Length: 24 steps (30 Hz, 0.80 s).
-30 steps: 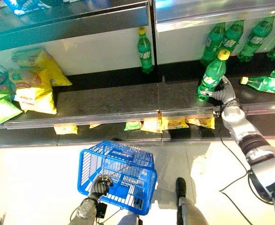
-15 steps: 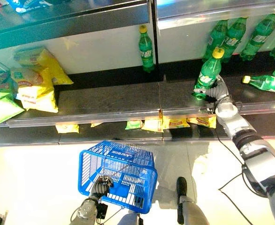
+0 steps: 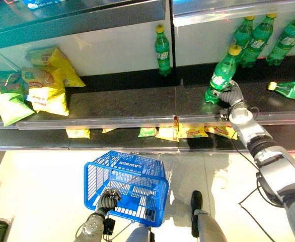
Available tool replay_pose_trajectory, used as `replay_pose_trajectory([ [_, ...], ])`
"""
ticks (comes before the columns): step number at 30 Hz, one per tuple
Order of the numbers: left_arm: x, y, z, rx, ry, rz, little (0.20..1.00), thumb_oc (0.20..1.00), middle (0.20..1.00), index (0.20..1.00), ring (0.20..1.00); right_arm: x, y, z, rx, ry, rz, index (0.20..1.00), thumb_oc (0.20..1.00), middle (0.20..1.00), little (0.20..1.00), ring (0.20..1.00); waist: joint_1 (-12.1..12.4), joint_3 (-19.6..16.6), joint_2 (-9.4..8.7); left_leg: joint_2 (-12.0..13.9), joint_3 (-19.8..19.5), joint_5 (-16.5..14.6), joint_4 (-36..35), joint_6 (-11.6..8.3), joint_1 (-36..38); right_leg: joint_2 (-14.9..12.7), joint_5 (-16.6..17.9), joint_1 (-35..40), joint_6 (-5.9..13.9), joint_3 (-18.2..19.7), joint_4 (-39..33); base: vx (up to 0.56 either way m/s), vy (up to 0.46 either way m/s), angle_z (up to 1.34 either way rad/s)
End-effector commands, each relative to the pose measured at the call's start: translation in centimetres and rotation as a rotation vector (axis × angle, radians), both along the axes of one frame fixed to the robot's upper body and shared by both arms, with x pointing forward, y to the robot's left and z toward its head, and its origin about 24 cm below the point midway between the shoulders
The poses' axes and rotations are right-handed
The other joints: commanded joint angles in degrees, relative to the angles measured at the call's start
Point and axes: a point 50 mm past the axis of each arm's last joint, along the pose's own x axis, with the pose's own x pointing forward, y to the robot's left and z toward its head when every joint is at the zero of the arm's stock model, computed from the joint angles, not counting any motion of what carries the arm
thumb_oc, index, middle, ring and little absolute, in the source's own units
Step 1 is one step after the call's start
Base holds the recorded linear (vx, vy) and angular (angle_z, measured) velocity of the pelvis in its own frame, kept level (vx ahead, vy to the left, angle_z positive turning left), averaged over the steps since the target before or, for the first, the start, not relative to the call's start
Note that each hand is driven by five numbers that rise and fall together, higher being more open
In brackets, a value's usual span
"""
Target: Pick up the snacks into the basket
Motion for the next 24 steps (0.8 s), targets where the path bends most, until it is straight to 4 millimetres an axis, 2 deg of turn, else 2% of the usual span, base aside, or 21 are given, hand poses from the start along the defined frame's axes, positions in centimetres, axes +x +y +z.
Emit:
replay_pose_trajectory([
  [1, -0.1, 1.6, 1.0, 0.053, -0.055, -0.010, 0.200, 0.200, 0.200, 0.200, 0.200, 0.1, 0.0, 2.3, 0.016, -0.076, 0.018, 0.200, 0.200, 0.200, 0.200, 0.200, 1.21, -1.23, -1.20, -1.03, 0.40, -1.76, 1.54, 1.08, -1.20, -1.75, -3.07, 4.82, 6.49, 2.68, -3.50, 0.00, 0.000, 0.00],
  [5, -0.1, 1.7, 1.0, 0.049, -0.054, -0.008, 0.200, 0.200, 0.200, 0.200, 0.200, 0.0, 0.3, 2.5, 0.077, -0.107, 0.040, 0.200, 0.200, 0.200, 0.200, 0.200, 1.29, -1.41, -1.03, -1.20, 0.52, -2.05, 1.92, 1.18, -1.06, -2.04, -2.88, 4.97, 6.66, 2.72, -3.55, 0.00, 0.009, 0.00],
  [12, 0.1, 1.7, 1.4, 0.041, -0.067, -0.015, 0.200, 0.200, 0.200, 0.200, 0.200, -0.6, 1.8, 4.3, 0.184, -0.228, 0.167, 0.200, 0.200, 0.200, 0.200, 0.200, 1.10, -1.56, -1.31, -1.39, 0.53, -2.33, 2.59, 1.17, -1.06, -2.32, -2.63, 5.61, 6.82, 2.61, -3.99, 0.00, 0.000, 0.00],
  [13, 0.3, 1.8, 1.6, 0.042, -0.075, -0.017, 0.200, 0.200, 0.200, 0.200, 0.200, -1.0, 2.5, 4.8, 0.211, -0.269, 0.224, 0.200, 0.200, 0.200, 0.200, 0.200, 0.92, -1.50, -1.56, -1.39, 0.59, -2.44, 2.78, 1.18, -1.07, -2.35, -2.51, 5.60, 6.82, 2.77, -3.96, 0.00, 0.000, 0.00],
  [20, 1.1, 1.5, 2.0, 0.075, -0.076, -0.052, 0.200, 0.200, 0.200, 0.200, 0.200, -3.3, 5.1, 4.6, 0.257, -0.344, 0.440, 0.200, 0.200, 0.200, 0.200, 0.200, -0.47, -1.42, -3.28, -1.08, 1.21, -2.81, 3.43, 1.17, -1.24, -2.12, -1.77, 5.68, 6.96, 3.28, -4.81, 0.00, 0.000, 0.00],
  [24, 2.5, 0.7, 2.8, 0.101, -0.112, -0.093, 0.200, 0.200, 0.200, 0.200, 0.200, -5.0, 5.8, 3.0, 0.273, -0.346, 0.538, 0.200, 0.200, 0.200, 0.200, 0.200, -1.71, -1.32, -4.81, -0.76, 1.57, -2.98, 3.91, 1.15, -1.41, -2.00, -1.29, 5.55, 7.11, 3.49, -5.19, 0.00, 0.000, 0.00],
])
